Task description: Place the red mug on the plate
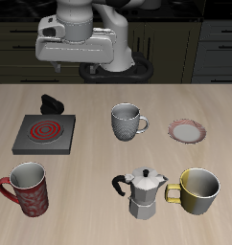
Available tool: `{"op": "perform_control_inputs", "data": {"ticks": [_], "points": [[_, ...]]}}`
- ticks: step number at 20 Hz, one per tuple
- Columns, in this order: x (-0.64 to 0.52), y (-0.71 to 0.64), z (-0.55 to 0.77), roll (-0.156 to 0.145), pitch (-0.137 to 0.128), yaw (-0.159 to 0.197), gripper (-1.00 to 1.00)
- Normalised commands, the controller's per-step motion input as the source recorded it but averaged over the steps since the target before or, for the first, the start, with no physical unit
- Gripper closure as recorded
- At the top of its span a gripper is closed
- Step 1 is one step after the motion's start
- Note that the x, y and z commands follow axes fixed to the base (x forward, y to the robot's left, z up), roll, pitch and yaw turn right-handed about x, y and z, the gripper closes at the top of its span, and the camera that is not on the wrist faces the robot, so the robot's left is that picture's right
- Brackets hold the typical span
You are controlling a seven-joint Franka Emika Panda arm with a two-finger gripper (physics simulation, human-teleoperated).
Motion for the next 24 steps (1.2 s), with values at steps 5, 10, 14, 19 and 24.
{"op": "perform_control_inputs", "data": {"ticks": [5, 10, 14, 19, 24], "points": [[0.38, -0.26, 0.02, 0.011, 0.011, -0.009, -1.0], [0.36, -0.39, 0.02, -0.043, 0.013, -0.044, -1.0], [0.35, -0.2, -0.07, 0.009, 0.031, -0.063, -1.0], [0.29, -0.15, -0.12, 0.012, 0.03, -0.075, -1.0], [0.24, -0.02, 0.0, -0.001, -0.009, 0.001, -1.0]]}}
